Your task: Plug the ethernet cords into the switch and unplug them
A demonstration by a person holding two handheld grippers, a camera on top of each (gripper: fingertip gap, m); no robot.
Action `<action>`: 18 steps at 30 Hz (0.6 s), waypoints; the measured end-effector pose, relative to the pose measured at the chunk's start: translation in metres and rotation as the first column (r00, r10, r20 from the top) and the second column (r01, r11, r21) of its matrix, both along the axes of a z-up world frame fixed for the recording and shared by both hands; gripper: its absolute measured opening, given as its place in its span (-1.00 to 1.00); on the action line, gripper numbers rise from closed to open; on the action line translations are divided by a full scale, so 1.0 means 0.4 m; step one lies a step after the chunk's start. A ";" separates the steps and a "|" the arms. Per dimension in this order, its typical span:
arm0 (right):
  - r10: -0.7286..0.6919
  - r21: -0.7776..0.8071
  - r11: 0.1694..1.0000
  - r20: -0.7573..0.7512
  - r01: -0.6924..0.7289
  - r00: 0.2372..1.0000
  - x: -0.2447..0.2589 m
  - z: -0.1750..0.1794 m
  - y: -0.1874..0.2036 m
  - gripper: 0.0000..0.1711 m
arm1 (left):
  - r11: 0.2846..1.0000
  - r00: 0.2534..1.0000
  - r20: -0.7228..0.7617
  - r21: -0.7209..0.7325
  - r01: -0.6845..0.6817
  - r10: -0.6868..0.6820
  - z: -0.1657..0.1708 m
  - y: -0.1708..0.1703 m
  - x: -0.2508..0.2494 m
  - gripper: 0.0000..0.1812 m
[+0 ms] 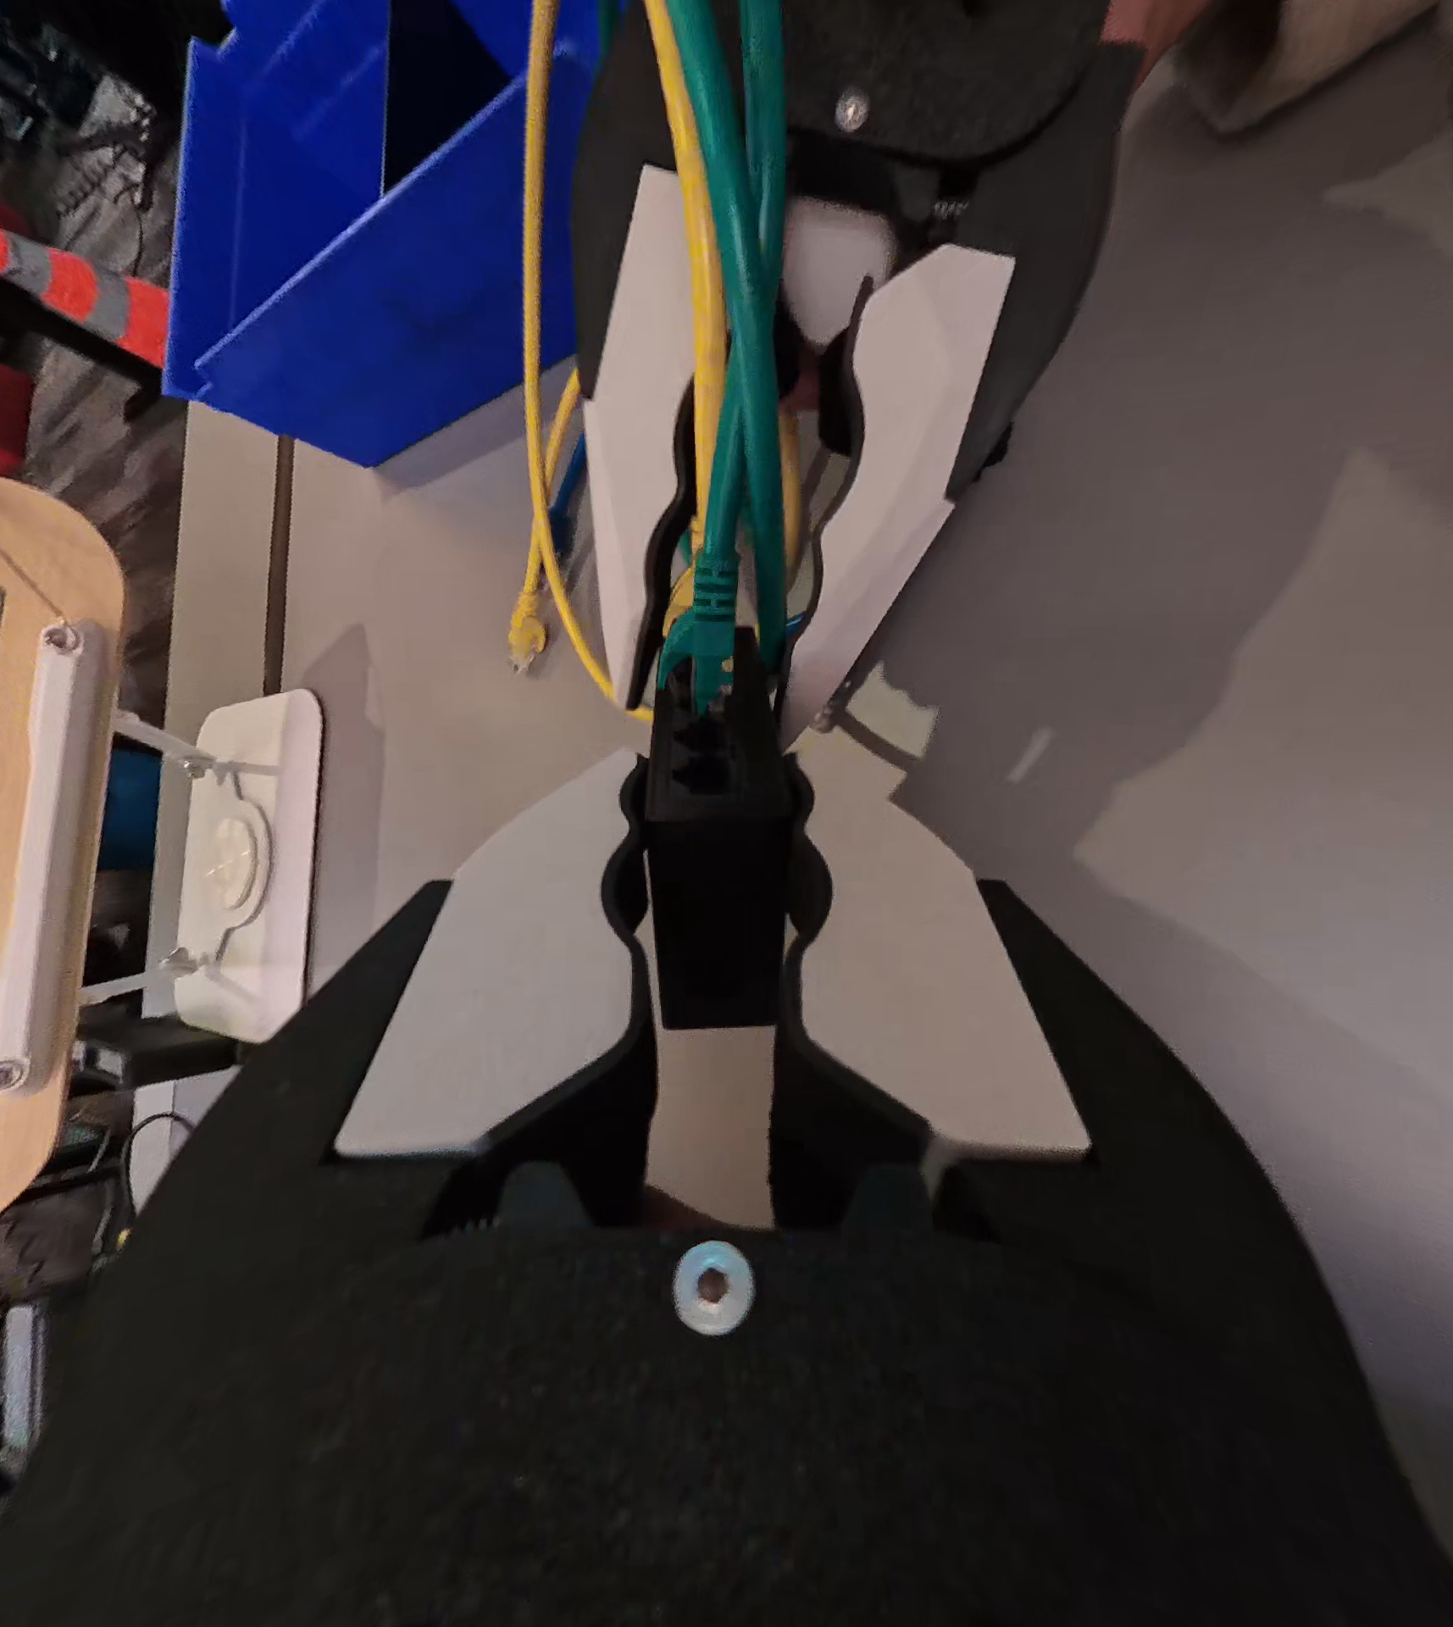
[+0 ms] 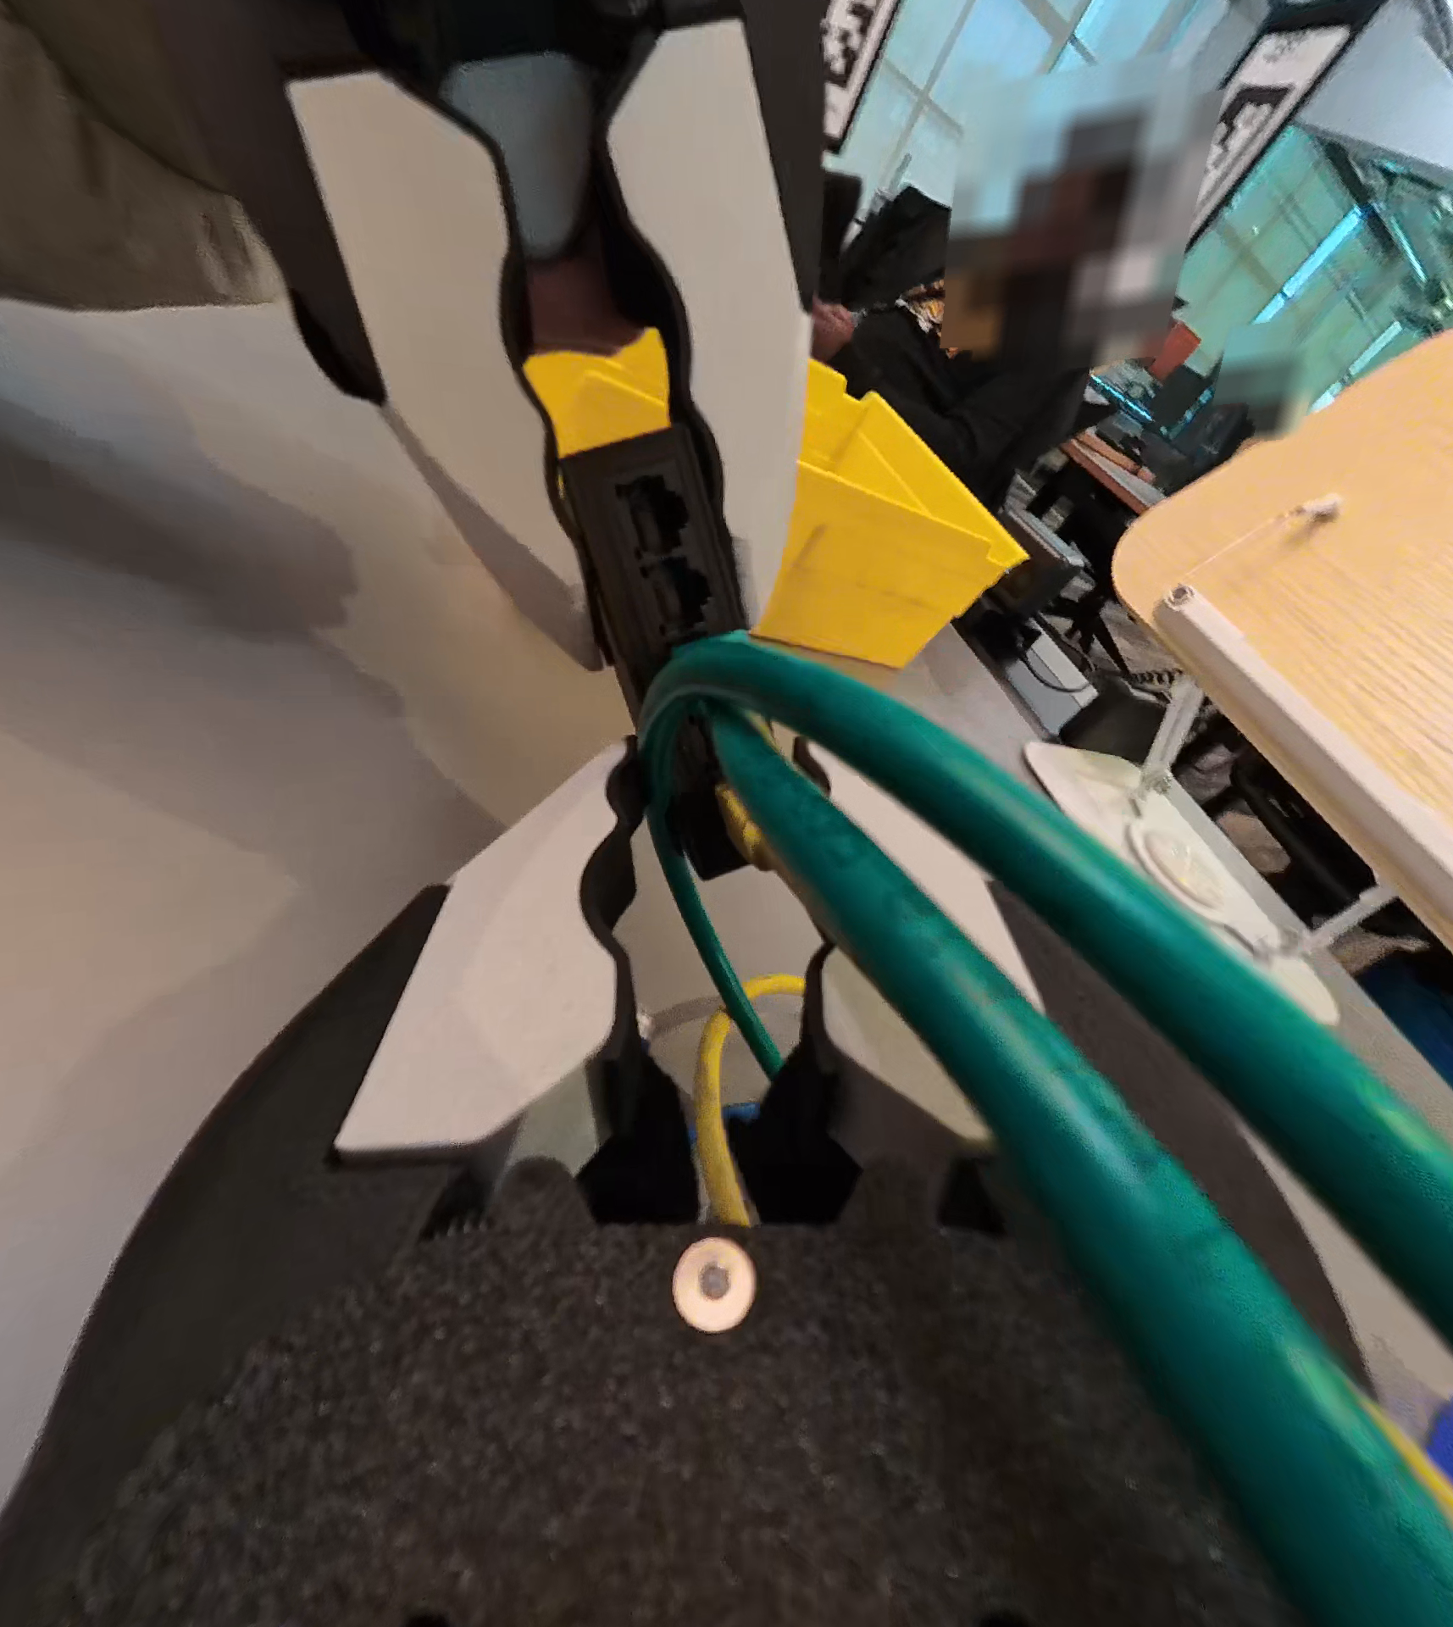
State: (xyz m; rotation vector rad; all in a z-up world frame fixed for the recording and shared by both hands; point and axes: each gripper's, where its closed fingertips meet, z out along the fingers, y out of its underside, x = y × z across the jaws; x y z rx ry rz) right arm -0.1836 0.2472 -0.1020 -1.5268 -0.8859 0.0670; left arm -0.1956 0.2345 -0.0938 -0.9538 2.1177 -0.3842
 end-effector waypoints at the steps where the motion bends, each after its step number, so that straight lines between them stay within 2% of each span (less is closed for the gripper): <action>1: -0.026 0.005 1.000 -0.018 0.026 0.999 0.007 0.004 0.007 -0.60 | 1.000 1.000 0.020 0.017 -0.014 0.014 0.002 0.006 0.006 -0.71; 4: -0.104 0.022 0.994 -0.082 0.107 0.991 0.040 0.033 0.015 -0.42 | 0.994 0.988 0.112 0.010 -0.111 0.109 0.029 0.030 0.027 -0.71; 6: -0.151 0.037 0.987 -0.124 0.156 0.981 0.069 0.068 0.004 -0.31 | 0.974 0.954 0.207 0.024 -0.227 0.218 0.061 0.073 0.037 -0.71; 8: -0.130 0.073 0.987 -0.189 0.146 0.973 0.068 0.101 -0.034 -0.40 | 0.947 0.915 0.259 0.004 -0.320 0.308 0.079 0.116 0.037 -0.71; 12: -0.116 0.082 0.987 -0.229 0.138 0.967 0.062 0.112 -0.113 -0.51 | 0.893 0.824 0.364 -0.055 -0.447 0.435 0.094 0.190 0.039 -0.71; 14: -0.142 0.011 0.989 -0.247 0.149 0.959 0.089 0.092 -0.143 -0.58 | 0.868 0.781 0.410 -0.057 -0.493 0.470 0.086 0.219 0.053 -0.71; 16: -0.163 -0.125 0.983 -0.253 0.135 0.954 0.116 0.039 -0.172 -0.61 | 0.884 0.789 0.436 -0.034 -0.467 0.434 0.058 0.220 0.081 -0.71; 18: -0.238 -0.268 0.945 -0.167 0.188 0.957 0.142 -0.047 -0.185 -0.59 | 0.894 0.802 0.459 0.036 -0.448 0.383 0.025 0.228 0.107 -0.71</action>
